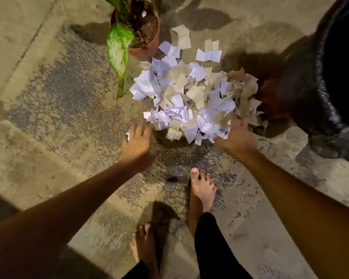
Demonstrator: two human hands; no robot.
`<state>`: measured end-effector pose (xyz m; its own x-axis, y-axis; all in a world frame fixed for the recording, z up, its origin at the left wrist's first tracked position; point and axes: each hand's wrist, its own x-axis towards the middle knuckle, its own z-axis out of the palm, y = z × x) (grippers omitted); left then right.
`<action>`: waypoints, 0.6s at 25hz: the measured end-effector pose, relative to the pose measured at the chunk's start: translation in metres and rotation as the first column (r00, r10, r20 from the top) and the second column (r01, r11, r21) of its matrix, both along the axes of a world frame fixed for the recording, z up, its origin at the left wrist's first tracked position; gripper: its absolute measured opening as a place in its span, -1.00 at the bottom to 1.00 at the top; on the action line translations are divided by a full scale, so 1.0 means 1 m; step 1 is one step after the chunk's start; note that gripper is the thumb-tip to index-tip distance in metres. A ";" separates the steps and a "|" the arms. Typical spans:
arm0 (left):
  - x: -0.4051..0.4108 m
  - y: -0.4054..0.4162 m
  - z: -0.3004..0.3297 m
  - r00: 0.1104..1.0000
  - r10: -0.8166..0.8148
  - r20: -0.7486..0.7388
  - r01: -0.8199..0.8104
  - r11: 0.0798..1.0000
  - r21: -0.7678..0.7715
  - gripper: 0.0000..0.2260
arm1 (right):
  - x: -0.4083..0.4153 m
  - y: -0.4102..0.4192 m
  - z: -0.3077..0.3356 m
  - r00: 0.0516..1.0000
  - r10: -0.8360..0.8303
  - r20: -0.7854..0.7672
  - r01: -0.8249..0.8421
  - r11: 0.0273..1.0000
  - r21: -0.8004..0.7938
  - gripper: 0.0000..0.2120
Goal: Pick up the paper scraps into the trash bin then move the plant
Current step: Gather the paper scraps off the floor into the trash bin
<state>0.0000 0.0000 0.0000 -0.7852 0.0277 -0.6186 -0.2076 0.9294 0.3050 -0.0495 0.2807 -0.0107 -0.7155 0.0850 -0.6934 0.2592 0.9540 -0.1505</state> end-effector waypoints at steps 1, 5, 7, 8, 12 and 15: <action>-0.006 0.002 -0.009 1.000 0.008 -0.003 -0.008 1.000 -0.013 -0.21 | -0.006 0.002 -0.003 0.999 0.012 -0.037 -0.011 1.000 0.022 -0.05; -0.049 0.013 -0.048 0.999 0.043 -0.023 -0.045 0.995 -0.094 0.03 | -0.045 0.017 -0.019 0.938 0.167 -0.303 -0.178 0.984 -0.007 -0.15; -0.070 0.015 -0.063 0.999 0.029 -0.024 -0.031 0.996 -0.088 0.10 | -0.061 0.022 -0.030 0.953 0.143 -0.267 -0.172 0.981 -0.087 -0.14; -0.078 0.016 -0.070 1.000 -0.008 -0.029 0.005 0.996 -0.085 0.13 | -0.069 0.024 -0.038 0.965 0.119 -0.233 -0.148 0.983 -0.111 -0.07; -0.113 0.026 -0.083 0.994 -0.099 -0.045 0.096 0.994 -0.055 0.18 | -0.109 0.013 -0.056 0.965 0.098 -0.241 -0.139 0.977 -0.159 0.10; -0.135 0.030 -0.084 0.992 -0.090 -0.090 0.093 0.995 0.031 0.12 | -0.124 -0.005 -0.057 0.907 0.332 -0.258 -0.358 0.932 -0.061 0.11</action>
